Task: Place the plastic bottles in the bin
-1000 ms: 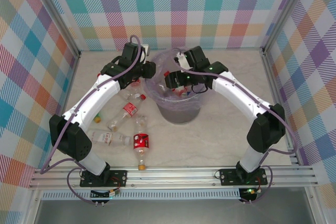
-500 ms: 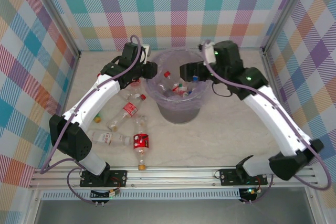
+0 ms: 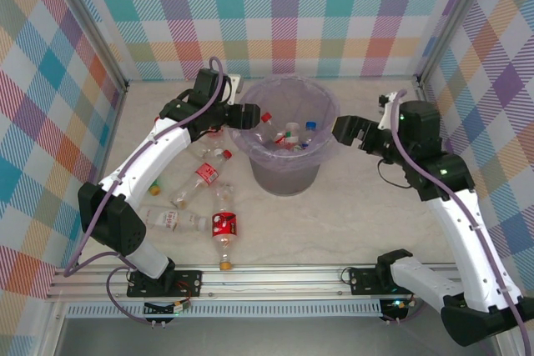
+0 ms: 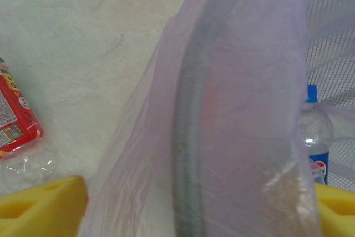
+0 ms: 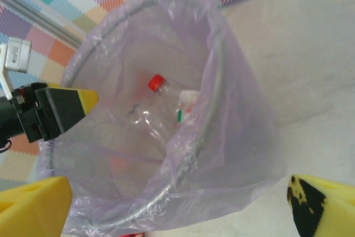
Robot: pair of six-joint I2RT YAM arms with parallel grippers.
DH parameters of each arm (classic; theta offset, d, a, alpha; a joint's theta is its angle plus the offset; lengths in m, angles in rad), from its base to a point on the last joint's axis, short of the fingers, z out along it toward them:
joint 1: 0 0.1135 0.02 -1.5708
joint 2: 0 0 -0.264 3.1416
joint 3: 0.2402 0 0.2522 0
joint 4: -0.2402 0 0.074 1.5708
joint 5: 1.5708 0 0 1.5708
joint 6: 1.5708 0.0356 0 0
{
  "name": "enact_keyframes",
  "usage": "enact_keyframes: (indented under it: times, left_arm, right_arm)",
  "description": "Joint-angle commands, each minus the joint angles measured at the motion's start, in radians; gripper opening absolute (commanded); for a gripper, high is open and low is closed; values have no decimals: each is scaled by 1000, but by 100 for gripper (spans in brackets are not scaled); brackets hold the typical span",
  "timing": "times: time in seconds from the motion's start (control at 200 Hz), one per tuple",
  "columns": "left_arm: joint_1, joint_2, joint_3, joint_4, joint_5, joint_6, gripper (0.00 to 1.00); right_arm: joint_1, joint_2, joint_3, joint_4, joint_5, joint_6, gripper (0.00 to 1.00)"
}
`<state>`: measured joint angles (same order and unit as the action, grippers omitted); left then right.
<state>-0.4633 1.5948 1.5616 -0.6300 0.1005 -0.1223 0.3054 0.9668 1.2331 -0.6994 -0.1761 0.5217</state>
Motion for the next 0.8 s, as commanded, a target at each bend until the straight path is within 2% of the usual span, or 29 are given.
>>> enact_keyframes:
  times: [0.0,0.02,0.225,0.53,0.64,0.795]
  left_arm:
    - [-8,0,35,-51,33,0,96]
    - [-8,-3,42,-50,34,-1,100]
    - [-8,-28,157,-104,19,4,100]
    - [17,-126,271,-278,-271,-5,100]
    - [155,-187,238,-303,-257,-69,100]
    - [404,-284,47,-253,-227,-148,100]
  right_arm:
    - [-17,-63,-73,92,-89,88,99]
    - [-23,-71,-82,102,-96,93,99]
    - [-60,-92,-163,204,-196,145,99]
    - [-66,-146,-278,340,-172,205,99]
    - [-74,-155,-275,332,-190,185,99]
    - [-86,-138,-279,334,-207,185,99]
